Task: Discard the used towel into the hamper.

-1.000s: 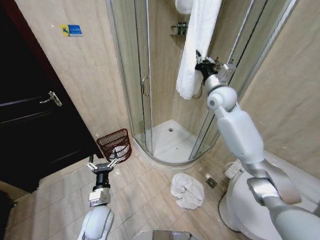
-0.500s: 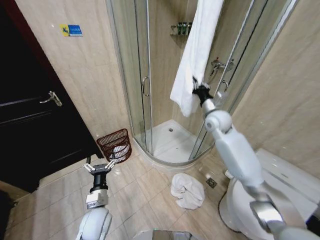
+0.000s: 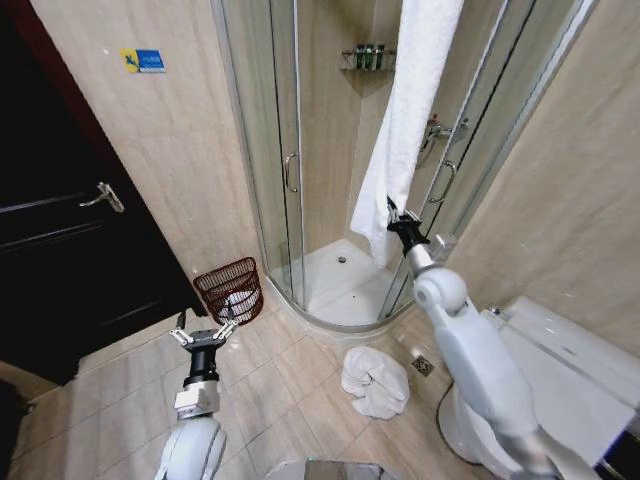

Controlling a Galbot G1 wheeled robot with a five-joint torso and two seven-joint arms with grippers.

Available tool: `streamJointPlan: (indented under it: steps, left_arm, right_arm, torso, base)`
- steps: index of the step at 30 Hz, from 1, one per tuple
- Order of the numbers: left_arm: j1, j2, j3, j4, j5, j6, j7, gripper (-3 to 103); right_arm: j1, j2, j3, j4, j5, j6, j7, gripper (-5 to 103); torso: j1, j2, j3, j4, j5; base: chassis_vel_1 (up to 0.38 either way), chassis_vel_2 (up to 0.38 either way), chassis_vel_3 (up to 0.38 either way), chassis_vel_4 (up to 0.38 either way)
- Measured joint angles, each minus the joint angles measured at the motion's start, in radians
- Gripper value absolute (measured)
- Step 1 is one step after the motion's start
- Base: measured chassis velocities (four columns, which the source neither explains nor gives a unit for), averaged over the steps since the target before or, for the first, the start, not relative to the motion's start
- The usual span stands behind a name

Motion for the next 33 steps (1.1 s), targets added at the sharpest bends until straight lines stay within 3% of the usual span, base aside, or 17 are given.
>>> streamJointPlan:
  steps: [13, 19, 27, 33]
  left_arm:
    - [-0.012, 0.007, 0.028, 0.066, 0.000, -0.034, 0.014, 100]
    - [-0.028, 0.018, 0.031, 0.095, -0.028, -0.041, 0.028, 100]
    - [-0.017, 0.012, 0.046, 0.101, -0.069, -0.030, 0.029, 100]
    - [-0.021, 0.015, 0.063, 0.085, -0.098, 0.004, 0.028, 100]
  right_arm:
    - [-0.303, 0.109, 0.123, 0.070, -0.173, 0.102, -0.086, 3]
    - [-0.442, 0.198, 0.137, 0.116, -0.265, 0.148, -0.100, 3]
    - [-0.569, 0.264, 0.129, 0.206, -0.330, 0.140, -0.046, 3]
    - [-0.712, 0.266, 0.188, 0.414, -0.383, 0.128, 0.005, 3]
  torso:
    - [0.000, 0.000, 0.000, 0.0000, 0.0001]
    - [0.000, 0.000, 0.000, 0.0000, 0.0001]
    - [0.000, 0.000, 0.000, 0.0002, 0.0002]
    - [0.000, 0.000, 0.000, -0.0001, 0.0004]
  base:
    - [0.000, 0.000, 0.000, 0.000]
    - [0.000, 0.000, 0.000, 0.000]
    - [0.000, 0.000, 0.000, 0.000]
    - [0.000, 0.000, 0.000, 0.000]
